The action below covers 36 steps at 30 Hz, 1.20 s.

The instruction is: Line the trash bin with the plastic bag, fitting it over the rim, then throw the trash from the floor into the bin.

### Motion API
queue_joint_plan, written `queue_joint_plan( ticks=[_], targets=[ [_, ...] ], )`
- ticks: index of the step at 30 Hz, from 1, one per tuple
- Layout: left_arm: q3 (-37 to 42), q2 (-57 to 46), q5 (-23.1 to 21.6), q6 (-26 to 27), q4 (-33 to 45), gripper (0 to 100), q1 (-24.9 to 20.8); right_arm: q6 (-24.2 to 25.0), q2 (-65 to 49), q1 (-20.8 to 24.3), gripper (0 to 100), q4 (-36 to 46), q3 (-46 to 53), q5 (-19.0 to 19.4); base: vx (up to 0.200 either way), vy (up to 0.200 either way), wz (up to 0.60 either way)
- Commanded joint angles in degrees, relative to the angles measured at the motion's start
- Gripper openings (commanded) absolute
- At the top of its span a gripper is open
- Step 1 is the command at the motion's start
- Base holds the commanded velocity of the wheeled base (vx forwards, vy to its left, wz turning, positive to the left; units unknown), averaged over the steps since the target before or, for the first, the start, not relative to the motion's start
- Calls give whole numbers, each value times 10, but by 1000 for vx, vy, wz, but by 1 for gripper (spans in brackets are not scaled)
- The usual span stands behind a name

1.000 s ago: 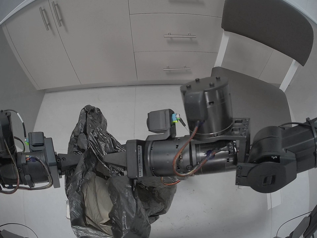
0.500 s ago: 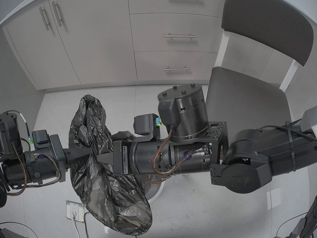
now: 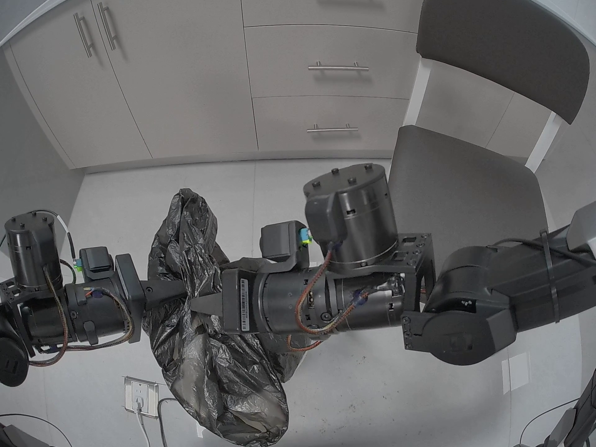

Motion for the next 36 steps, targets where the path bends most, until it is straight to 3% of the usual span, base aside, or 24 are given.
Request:
queue_joint_plan(
  ticks=[1, 9, 24, 36],
  targets=[
    [2, 45, 1, 0, -6, 0, 1, 1, 10, 0, 0, -1, 4, 1, 0, 0, 0],
    [19, 46, 13, 0, -7, 0, 8, 14, 31, 17, 0, -1, 0, 14, 0, 0, 0],
    [65, -57, 17, -32, 15, 0, 7, 46, 38, 65, 0, -1, 12, 15, 0, 0, 0],
    [77, -74, 27, -10, 68, 0, 17, 46, 31, 62, 0, -11, 18, 14, 0, 0, 0]
  ],
)
